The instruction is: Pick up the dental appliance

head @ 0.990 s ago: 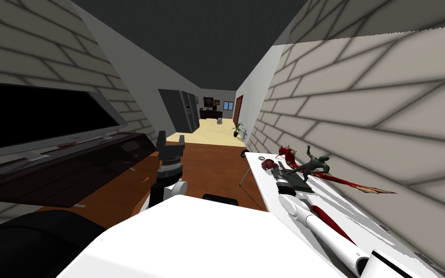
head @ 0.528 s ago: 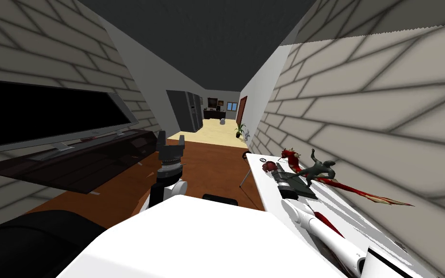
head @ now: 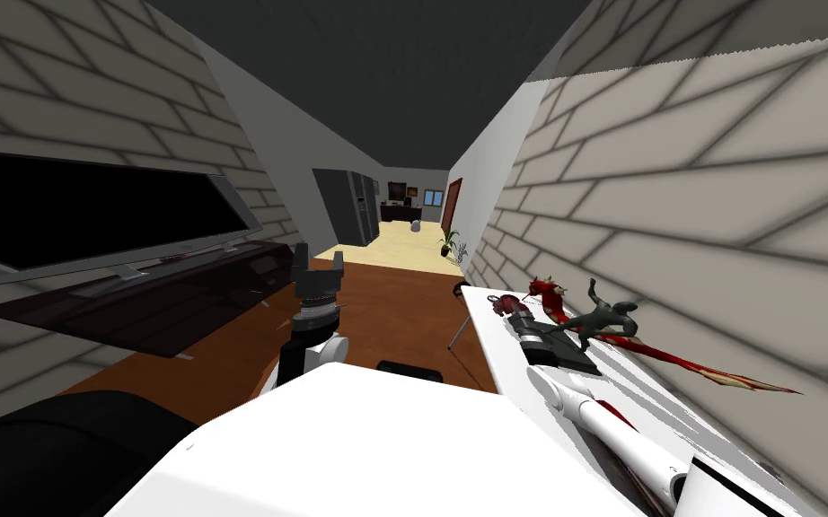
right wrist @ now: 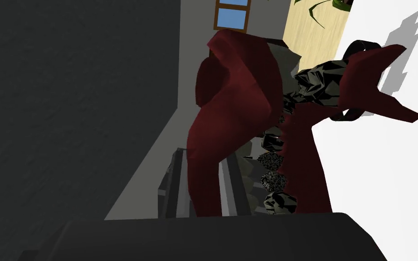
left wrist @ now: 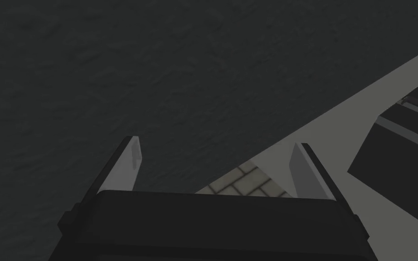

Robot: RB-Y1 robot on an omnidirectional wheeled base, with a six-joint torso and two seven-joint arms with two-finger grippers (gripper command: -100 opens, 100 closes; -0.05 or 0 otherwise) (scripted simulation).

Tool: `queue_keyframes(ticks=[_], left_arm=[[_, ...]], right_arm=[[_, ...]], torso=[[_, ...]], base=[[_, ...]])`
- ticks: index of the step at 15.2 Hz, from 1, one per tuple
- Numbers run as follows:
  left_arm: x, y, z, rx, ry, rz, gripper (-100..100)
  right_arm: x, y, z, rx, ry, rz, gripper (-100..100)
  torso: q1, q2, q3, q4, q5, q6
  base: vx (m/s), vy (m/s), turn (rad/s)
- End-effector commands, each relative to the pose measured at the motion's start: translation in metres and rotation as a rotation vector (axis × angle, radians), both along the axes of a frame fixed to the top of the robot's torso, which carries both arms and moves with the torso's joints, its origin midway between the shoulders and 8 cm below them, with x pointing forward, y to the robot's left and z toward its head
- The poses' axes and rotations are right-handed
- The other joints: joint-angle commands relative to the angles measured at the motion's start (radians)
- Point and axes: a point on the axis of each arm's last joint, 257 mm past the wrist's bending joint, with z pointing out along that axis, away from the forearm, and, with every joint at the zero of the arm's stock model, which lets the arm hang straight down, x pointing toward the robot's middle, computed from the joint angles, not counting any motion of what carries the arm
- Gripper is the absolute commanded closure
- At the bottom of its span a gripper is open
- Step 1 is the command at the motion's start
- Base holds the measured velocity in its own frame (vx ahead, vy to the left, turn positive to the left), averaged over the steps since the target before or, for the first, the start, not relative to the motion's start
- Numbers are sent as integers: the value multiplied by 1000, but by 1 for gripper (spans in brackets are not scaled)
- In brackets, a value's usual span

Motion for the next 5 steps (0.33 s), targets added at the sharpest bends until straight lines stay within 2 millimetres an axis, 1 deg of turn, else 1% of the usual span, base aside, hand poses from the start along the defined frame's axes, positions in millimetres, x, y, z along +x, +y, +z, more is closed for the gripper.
queue_keyframes(ticks=[1, 2, 3, 4, 5], left_arm=[[0, 0, 0, 0, 0, 0, 0], [0, 0, 0, 0, 0, 0, 0], [0, 0, 0, 0, 0, 0, 0], [0, 0, 0, 0, 0, 0, 0], [0, 0, 0, 0, 0, 0, 0]], right_arm=[[0, 0, 0, 0, 0, 0, 100], [0, 0, 1, -1, -3, 0, 100], [-9, 11, -14, 13, 3, 4, 100], [-11, 13, -16, 15, 5, 5, 100], [-5, 7, -10, 11, 3, 4, 100]], torso=[[0, 0, 0, 0, 0, 0], [-1, 0, 0, -1, -1, 0], [-2, 0, -1, -1, -1, 0], [-5, 0, -1, -1, -2, 1], [-8, 1, 0, -1, -3, 2]], base=[[0, 0, 0], [0, 0, 0], [-12, -57, -42], [-21, -102, -51], [-14, -60, -16]])
